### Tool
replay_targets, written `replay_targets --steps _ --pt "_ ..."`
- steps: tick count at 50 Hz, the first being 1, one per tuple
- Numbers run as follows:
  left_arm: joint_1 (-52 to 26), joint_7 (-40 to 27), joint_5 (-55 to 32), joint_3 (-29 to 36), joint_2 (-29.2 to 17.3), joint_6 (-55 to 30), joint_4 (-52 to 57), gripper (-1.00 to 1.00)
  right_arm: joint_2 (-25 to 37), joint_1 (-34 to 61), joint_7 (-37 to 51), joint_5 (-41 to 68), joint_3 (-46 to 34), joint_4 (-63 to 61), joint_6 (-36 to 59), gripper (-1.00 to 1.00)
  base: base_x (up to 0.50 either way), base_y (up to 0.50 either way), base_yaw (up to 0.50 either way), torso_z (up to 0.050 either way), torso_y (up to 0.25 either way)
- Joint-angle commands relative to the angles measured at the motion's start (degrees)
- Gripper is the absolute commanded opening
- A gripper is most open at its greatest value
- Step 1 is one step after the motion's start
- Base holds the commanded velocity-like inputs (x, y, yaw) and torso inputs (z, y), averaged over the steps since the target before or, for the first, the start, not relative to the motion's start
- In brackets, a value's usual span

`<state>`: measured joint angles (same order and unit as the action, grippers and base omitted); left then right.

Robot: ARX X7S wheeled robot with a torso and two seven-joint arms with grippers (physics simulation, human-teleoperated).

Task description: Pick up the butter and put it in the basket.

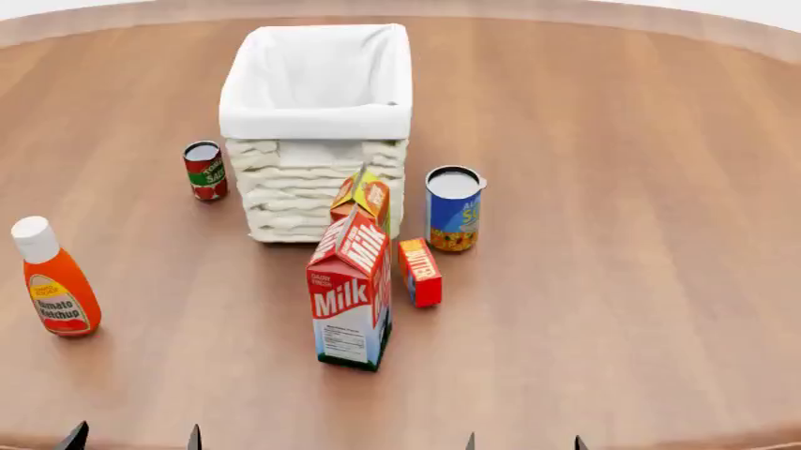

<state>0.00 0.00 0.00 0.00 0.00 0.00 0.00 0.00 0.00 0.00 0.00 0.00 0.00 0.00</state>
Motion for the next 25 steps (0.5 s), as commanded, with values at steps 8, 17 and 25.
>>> replay_targets --steps 8,17,25 --pt "0.02 -2.49 -0.90 2.38 -2.05 0.56 -1.07 1.00 2.17 -1.11 2.17 2.26 -1.91 -0.59 0.37 1.00 0.00 0.00 0.00 0.000 0.000" --pt "0.29 -1.36 0.21 1.90 -1.92 1.89 -1.00 1.00 1.60 0.59 3.17 0.86 -0.82 -0.27 2.17 1.00 0.00 0.00 0.00 0.000 0.000" --pt "-0.02 -2.54 -0.16 3.46 -2.97 4.05 -3.76 1.00 2.91 1.54 5.81 -1.30 -3.69 -0.18 3.26 1.00 0.00 0.00 0.06 0.000 0.000"
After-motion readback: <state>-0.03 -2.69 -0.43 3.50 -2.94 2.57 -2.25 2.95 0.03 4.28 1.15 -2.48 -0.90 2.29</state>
